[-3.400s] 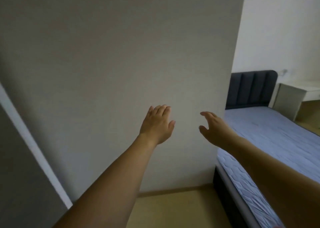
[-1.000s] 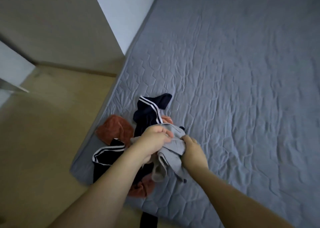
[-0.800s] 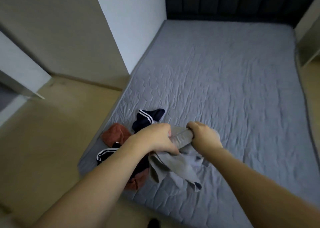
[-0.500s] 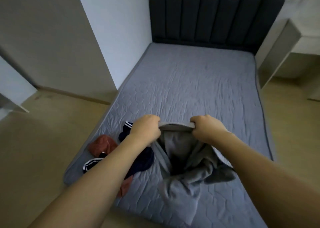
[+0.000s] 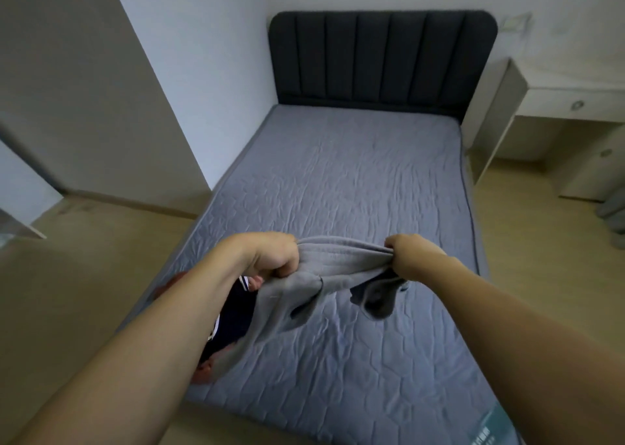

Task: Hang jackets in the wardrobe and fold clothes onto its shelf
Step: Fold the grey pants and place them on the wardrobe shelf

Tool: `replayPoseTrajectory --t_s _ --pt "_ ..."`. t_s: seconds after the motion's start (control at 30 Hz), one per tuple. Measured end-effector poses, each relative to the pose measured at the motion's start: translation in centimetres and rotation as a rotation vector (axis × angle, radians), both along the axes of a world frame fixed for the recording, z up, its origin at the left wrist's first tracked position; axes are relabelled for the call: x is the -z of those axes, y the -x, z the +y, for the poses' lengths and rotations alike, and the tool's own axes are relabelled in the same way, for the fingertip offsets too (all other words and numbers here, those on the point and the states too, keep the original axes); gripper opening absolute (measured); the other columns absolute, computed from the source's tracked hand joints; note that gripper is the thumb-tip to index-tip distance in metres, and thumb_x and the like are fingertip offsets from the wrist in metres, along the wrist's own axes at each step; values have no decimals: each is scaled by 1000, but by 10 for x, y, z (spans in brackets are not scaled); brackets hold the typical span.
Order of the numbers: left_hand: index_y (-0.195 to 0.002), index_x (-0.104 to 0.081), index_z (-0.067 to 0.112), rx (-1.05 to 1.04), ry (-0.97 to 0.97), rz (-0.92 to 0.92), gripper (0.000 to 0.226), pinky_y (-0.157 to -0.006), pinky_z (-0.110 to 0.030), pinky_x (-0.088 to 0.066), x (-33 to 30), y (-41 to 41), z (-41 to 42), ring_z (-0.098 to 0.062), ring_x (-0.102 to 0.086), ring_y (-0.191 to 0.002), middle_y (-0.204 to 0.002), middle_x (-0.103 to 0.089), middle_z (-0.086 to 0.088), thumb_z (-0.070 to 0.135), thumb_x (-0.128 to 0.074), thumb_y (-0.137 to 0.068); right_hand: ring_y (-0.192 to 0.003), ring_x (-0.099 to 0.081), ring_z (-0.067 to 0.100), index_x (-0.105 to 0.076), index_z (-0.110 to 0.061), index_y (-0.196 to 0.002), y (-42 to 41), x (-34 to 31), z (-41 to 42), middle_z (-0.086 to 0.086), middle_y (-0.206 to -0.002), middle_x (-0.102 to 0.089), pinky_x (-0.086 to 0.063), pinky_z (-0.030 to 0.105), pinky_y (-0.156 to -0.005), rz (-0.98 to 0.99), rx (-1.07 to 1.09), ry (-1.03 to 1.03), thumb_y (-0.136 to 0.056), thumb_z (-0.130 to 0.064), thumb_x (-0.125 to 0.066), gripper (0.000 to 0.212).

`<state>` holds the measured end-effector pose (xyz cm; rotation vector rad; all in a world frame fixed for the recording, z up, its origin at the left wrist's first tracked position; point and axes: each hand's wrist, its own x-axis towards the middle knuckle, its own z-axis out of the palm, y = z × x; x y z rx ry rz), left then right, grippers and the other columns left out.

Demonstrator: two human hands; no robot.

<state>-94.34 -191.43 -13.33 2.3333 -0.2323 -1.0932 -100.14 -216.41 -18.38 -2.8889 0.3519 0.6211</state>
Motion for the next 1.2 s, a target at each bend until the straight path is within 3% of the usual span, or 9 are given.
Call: replayPoseTrajectory --t_s 0.2,0.3,0.43,0.5,0.63,0.8,1.0,1.1,1.2 --pt "-49 -46 3 -79 -205 202 23 -37 -14 -36 -20 9 -4 -23 -46 -33 -40 -43 -10 -4 -49 -71 -88 -63 32 -58 3 -96 13 -31 -36 15 -76 -58 -52 38 -84 606 22 22 -86 -16 -55 21" --pt "-66 -48 1 -49 -294 305 39 -33 -18 -41 -12 -5 -7 -14 -50 -29 -36 -52 -5 4 -34 -102 -66 -60 24 -53 -2 -73 0 -38 -43 12 -70 -56 -51 30 -61 637 -59 100 -88 -19 -53 23" --pt "-62 -55 -8 -27 -476 328 41 -35 -20 -45 52 -47 -21 -25 -52 -30 -42 -53 -14 -4 -29 -93 -68 -54 23 -52 -11 -65 -39 15 -48 7 -72 -51 -48 30 -71 613 -223 265 -82 -22 -59 21" --pt "-91 -55 -11 -13 -585 315 25 -50 -31 -55 108 -77 -36 -33 -59 -47 -69 -57 -24 -8 -34 -78 -83 -55 27 -57 -10 -74 -62 79 -55 9 -91 -54 -46 34 -74 618 -256 303 -82 -20 -59 13" --pt "-113 -53 -14 104 -743 157 40 -78 -35 -53 267 -133 -68 -34 -58 -70 -99 -55 -29 -3 -44 -76 -122 -53 32 -56 -9 -127 -104 252 -84 10 -137 -51 -47 44 -94 417 -75 243 -88 -14 -49 40" --pt "-132 -51 11 28 -611 -413 46 -98 -41 -45 505 -179 -93 -35 -52 -120 -135 -52 -16 27 -47 -89 -121 -50 28 -52 -23 -123 -141 473 -122 5 -130 -55 -38 42 -95 83 23 275 -90 -25 -53 33" --pt "-152 -16 20 -374 -447 -465 97 -112 -52 -25 714 -184 -86 -35 -29 -140 -155 -26 -14 74 -49 -79 -127 -41 40 -38 -12 -139 -137 647 -169 20 -141 -40 -37 48 -106 -72 341 -69 -96 -40 -39 52" --pt "-142 -35 9 -447 -328 -694 96 -107 -50 -28 748 -202 -87 -37 -35 -134 -146 -38 -17 78 -50 -76 -104 -58 32 -56 -11 -123 -148 667 -178 14 -121 -56 -51 35 -84 -280 509 -358 -96 -36 -46 39" --pt "-113 -46 6 -539 -89 -790 55 -93 -45 -39 751 -223 -93 -42 -47 -121 -131 -51 -24 56 -49 -91 -70 -58 16 -61 -11 -90 -165 657 -179 7 -86 -62 -45 20 -49 -369 609 -608 -93 -27 -55 18"
